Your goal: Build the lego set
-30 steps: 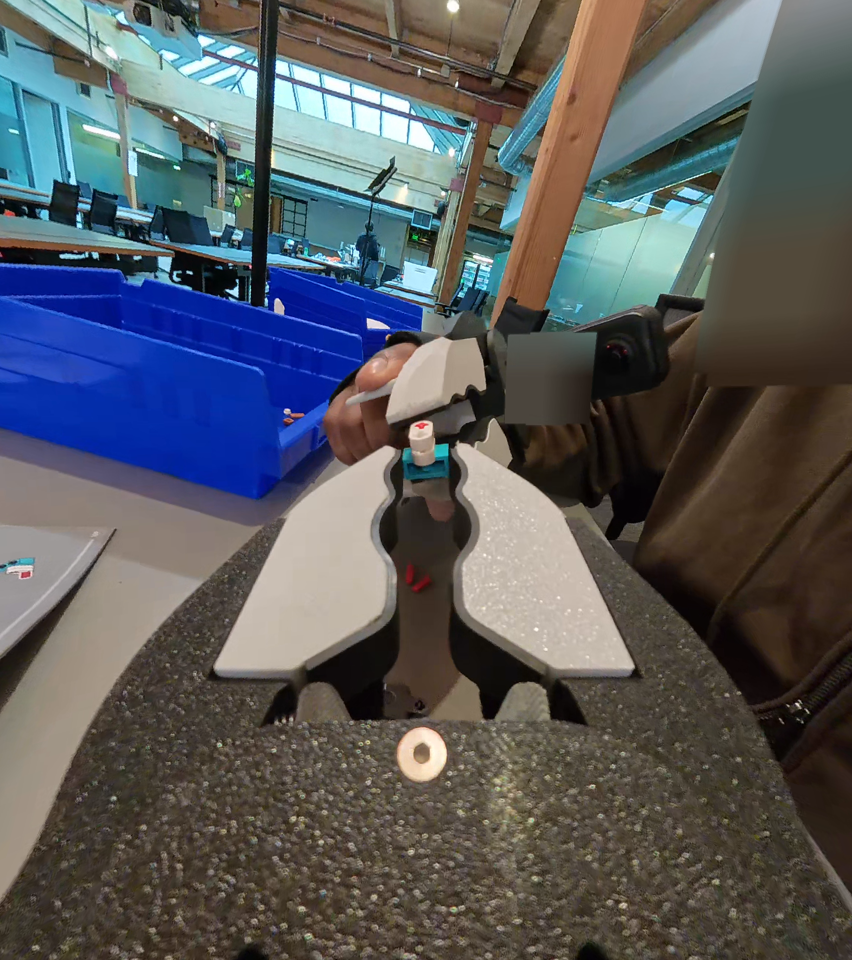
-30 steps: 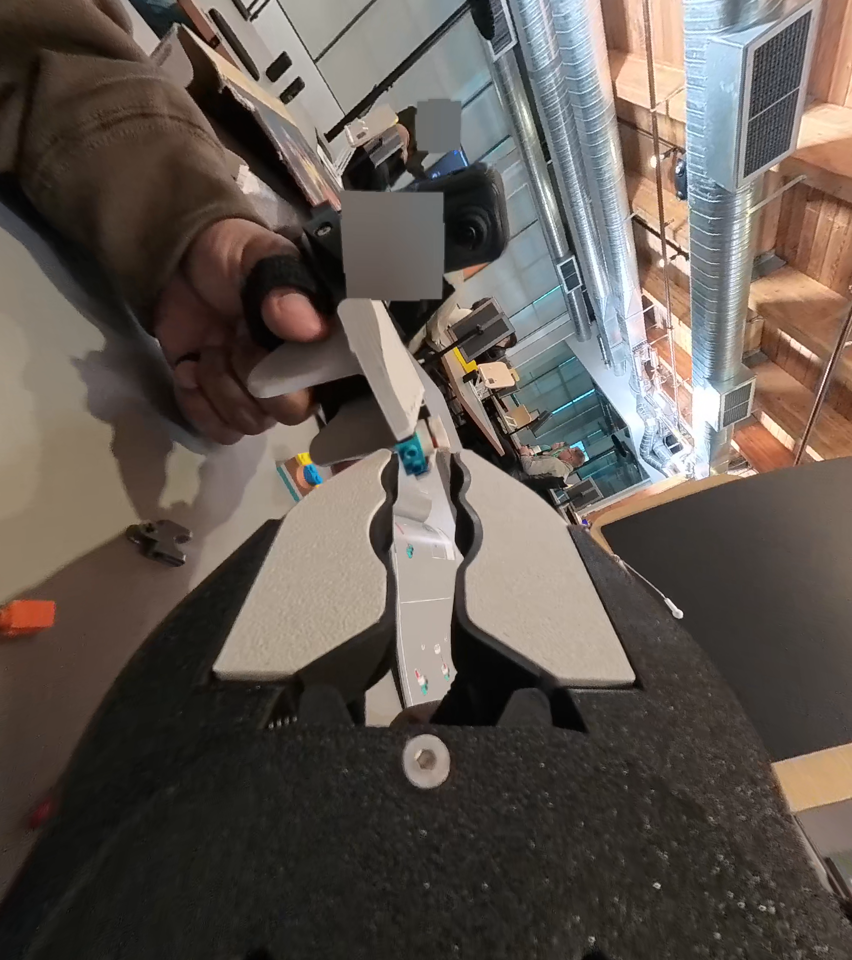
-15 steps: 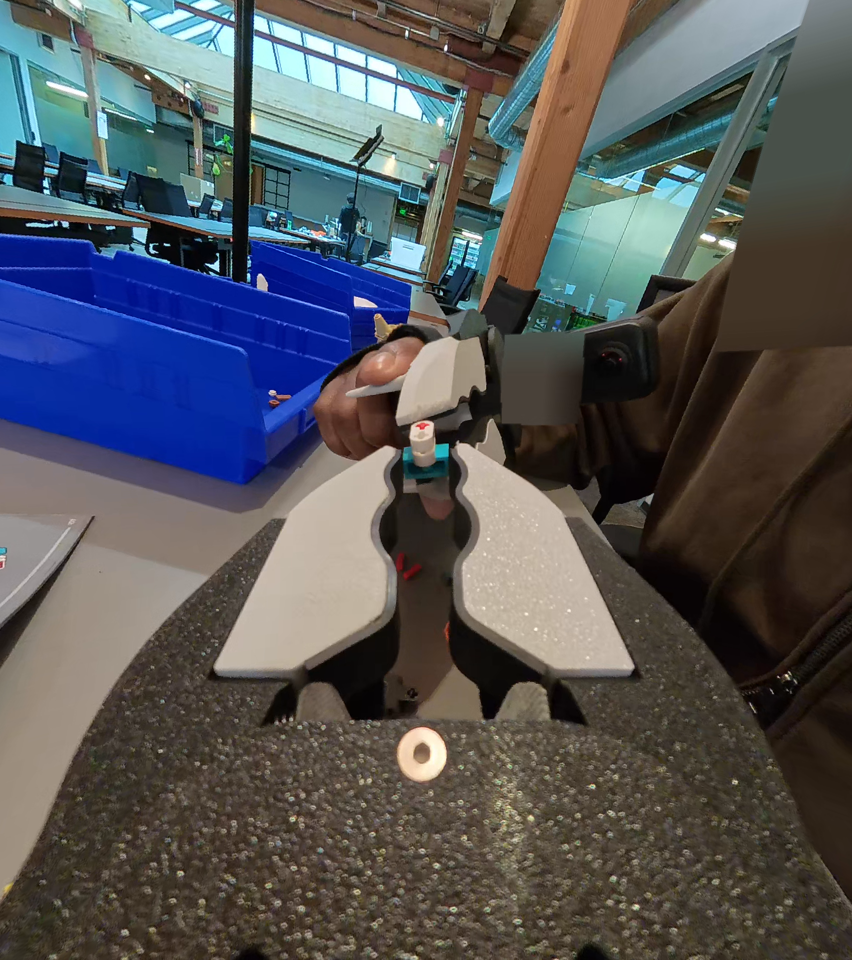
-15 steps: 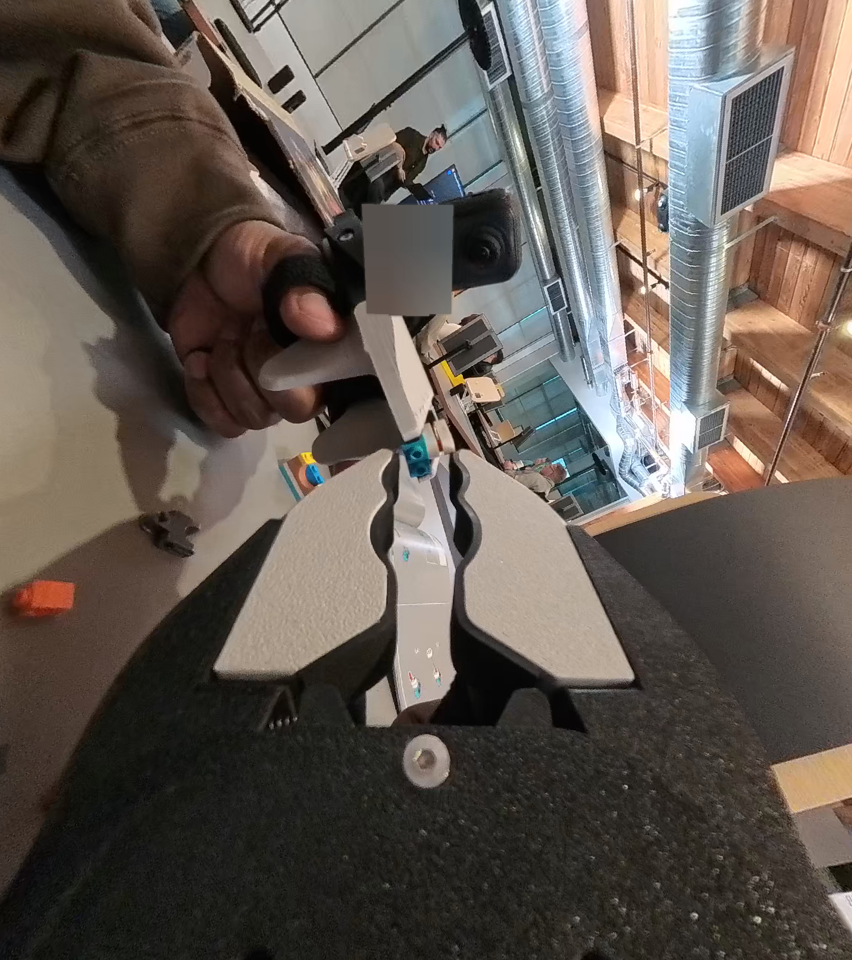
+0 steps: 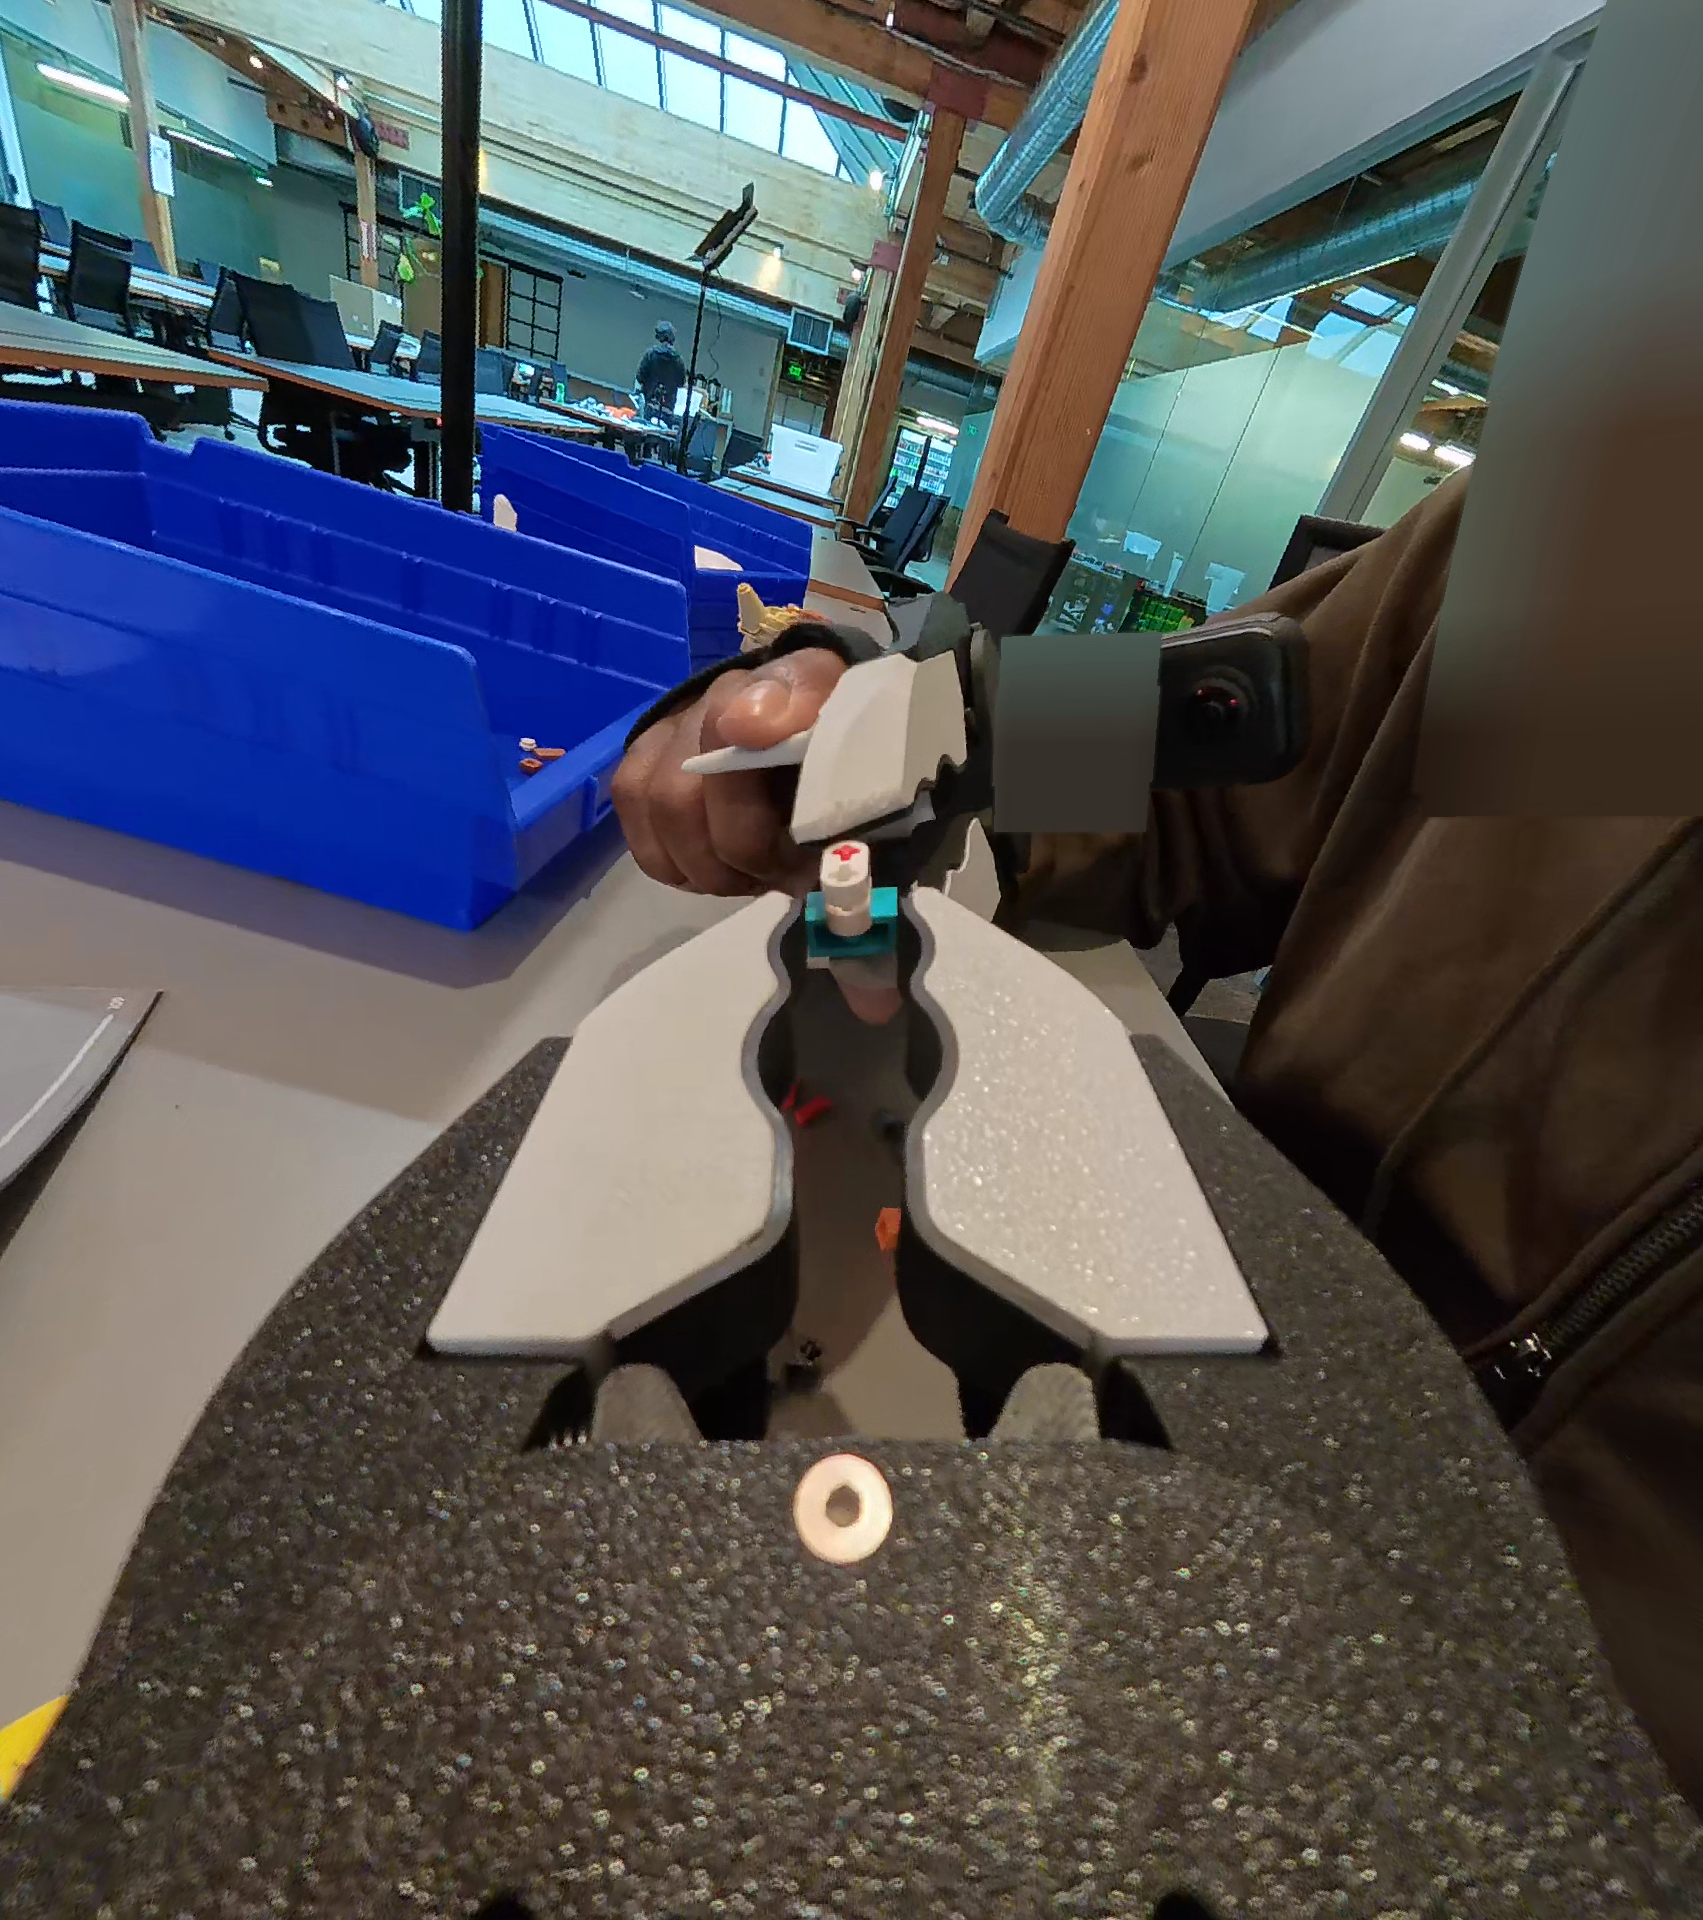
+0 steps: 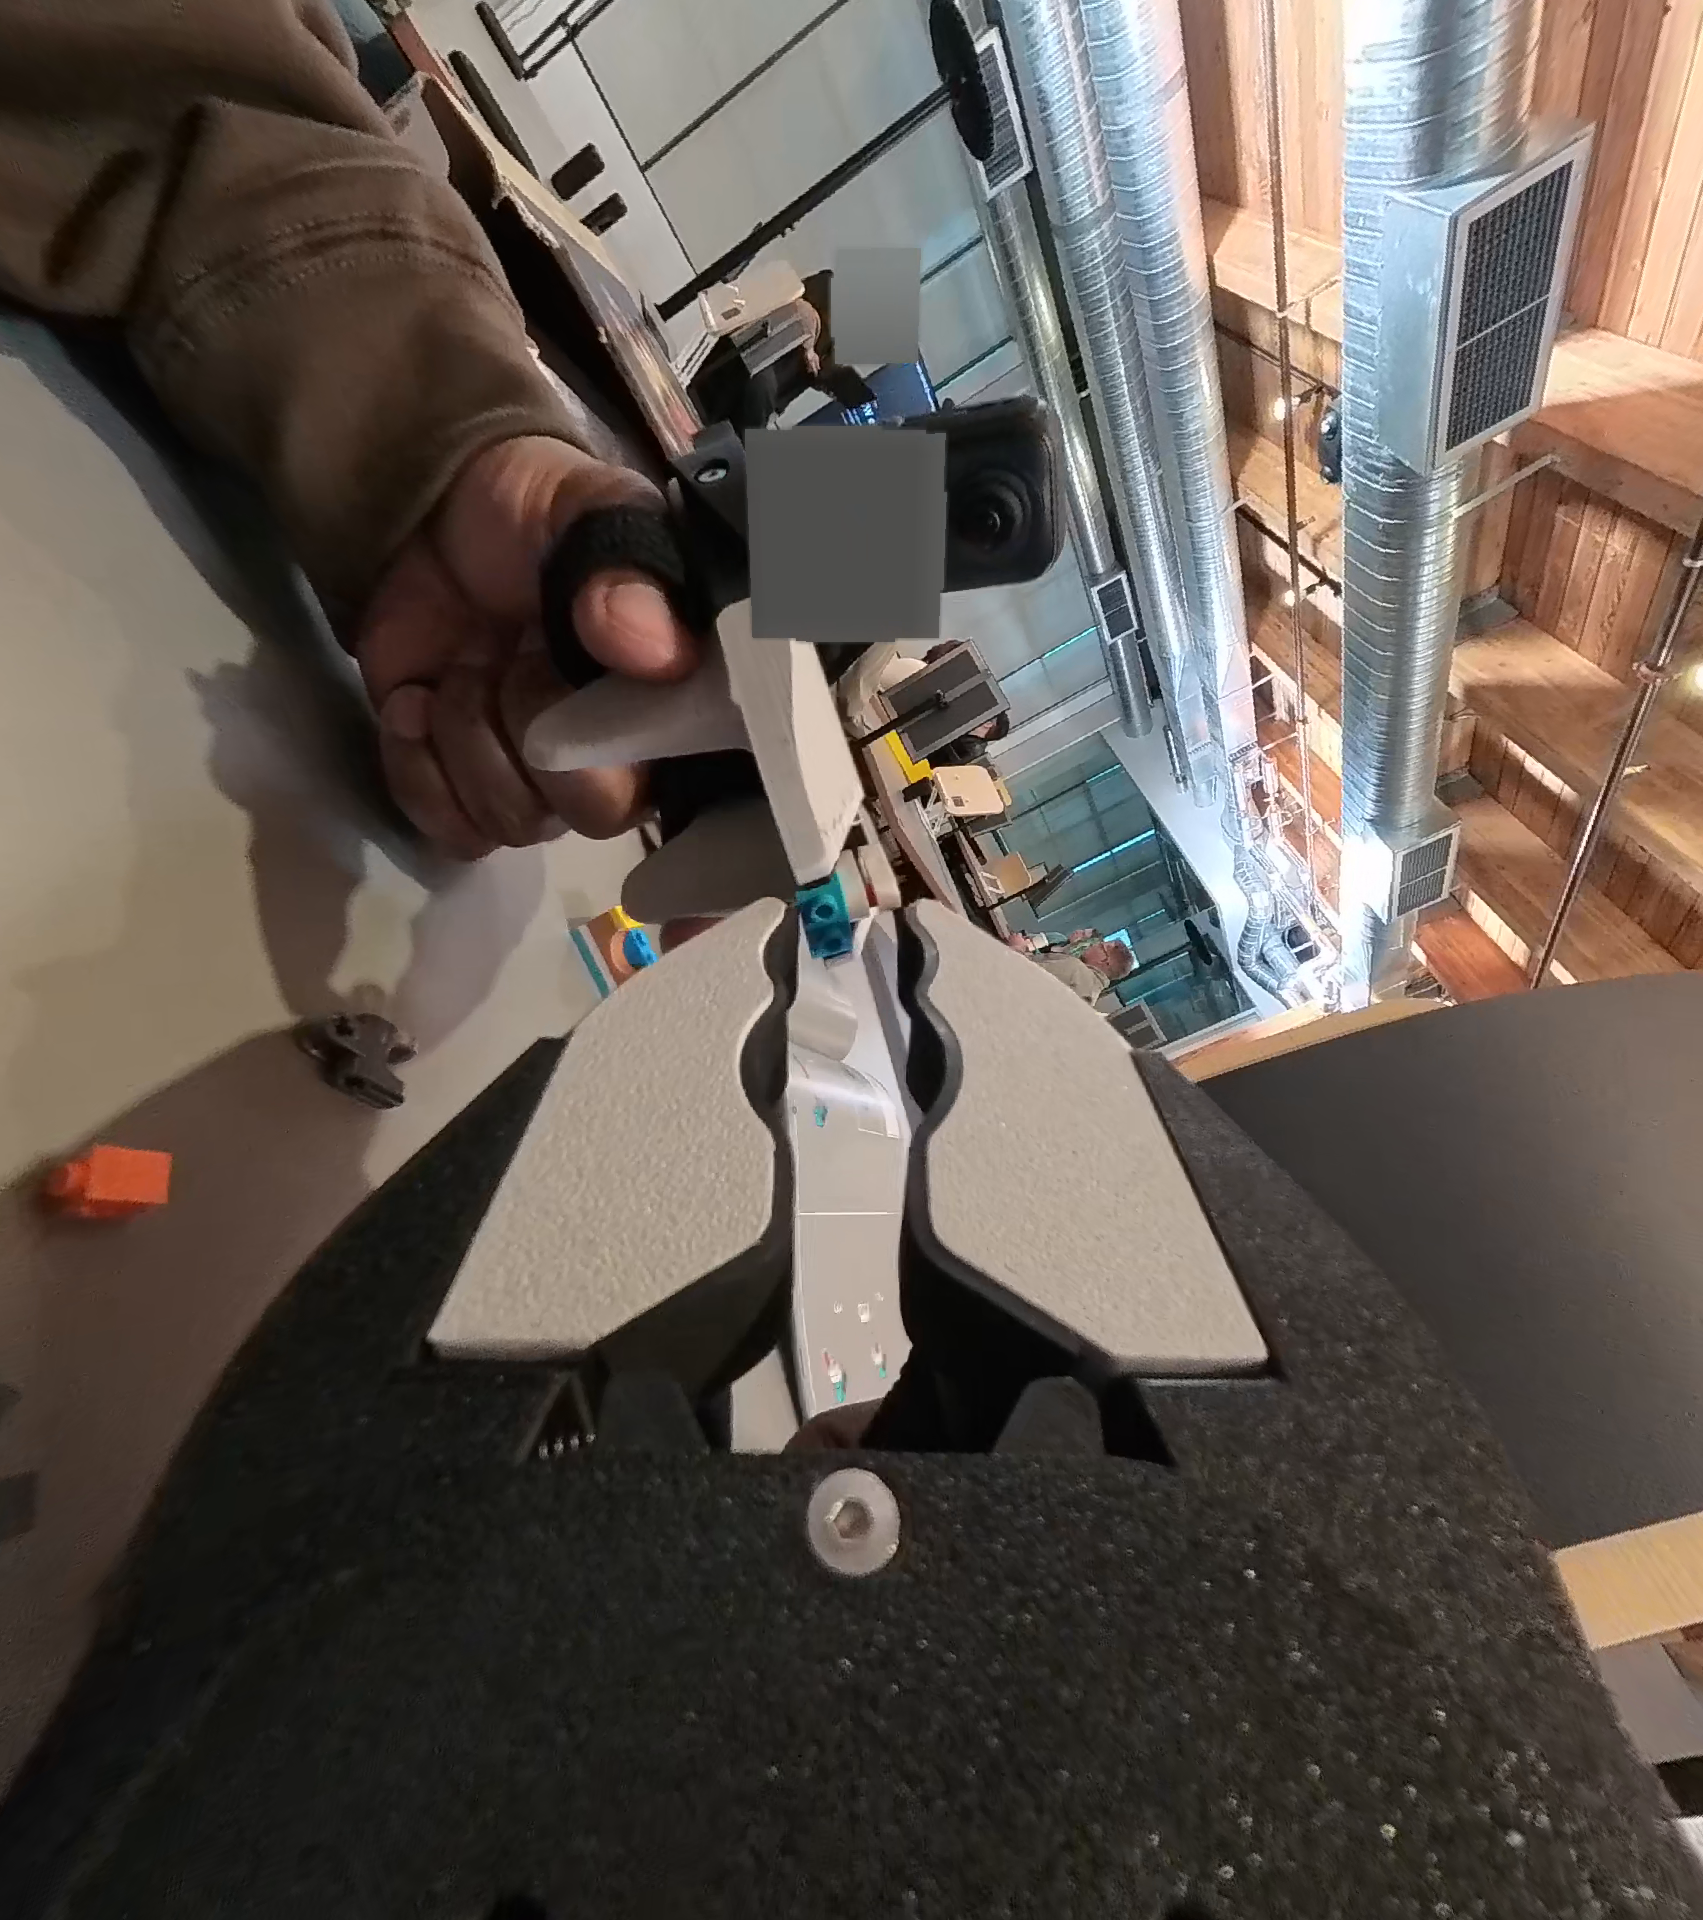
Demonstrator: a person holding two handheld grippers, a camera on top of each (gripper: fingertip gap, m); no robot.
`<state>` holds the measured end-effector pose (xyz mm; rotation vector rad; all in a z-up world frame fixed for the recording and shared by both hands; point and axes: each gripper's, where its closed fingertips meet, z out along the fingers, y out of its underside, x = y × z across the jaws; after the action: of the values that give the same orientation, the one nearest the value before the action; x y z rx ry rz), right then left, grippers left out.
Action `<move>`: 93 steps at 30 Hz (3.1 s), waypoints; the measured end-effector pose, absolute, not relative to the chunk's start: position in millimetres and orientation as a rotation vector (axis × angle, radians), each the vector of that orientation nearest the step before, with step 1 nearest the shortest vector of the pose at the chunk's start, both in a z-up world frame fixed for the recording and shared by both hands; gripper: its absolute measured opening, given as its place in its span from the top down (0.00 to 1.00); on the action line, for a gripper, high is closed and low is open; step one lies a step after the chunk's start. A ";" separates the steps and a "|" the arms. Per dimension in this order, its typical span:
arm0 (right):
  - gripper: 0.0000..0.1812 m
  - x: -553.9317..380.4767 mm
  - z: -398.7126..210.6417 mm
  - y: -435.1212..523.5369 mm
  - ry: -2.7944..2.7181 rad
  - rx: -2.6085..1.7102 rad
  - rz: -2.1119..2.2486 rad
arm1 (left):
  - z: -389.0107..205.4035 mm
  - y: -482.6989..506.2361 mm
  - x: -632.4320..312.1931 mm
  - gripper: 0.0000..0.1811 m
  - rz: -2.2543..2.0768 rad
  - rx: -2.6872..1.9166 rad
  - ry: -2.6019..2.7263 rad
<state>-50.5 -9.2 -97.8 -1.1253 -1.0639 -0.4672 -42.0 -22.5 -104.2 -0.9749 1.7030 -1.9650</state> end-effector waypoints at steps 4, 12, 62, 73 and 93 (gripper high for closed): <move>0.90 -50.2 -99.6 -9.8 -1.077 -1.128 -0.456 | -106.8 -22.7 -42.3 0.91 -1.961 -0.994 1.726; 0.88 -53.2 -100.4 -11.1 -1.088 -1.121 -0.440 | -107.6 -25.4 -44.4 0.91 -1.951 -0.970 1.747; 0.91 -52.4 -105.9 -6.0 -1.157 -1.221 -0.551 | -110.1 -20.2 -43.1 0.91 -1.953 -1.015 1.726; 0.92 -51.9 -106.6 -4.6 -1.160 -1.227 -0.603 | -110.3 -18.9 -42.5 0.91 -1.957 -1.029 1.720; 0.92 -49.8 -104.4 -4.2 -1.053 -1.293 -0.347 | -104.2 0.1 -49.5 0.90 -1.133 -0.461 1.754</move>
<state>-49.8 -4.2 -104.4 -1.2935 -1.0527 -0.3468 -49.5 0.1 -104.2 -0.4607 1.7545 -1.1329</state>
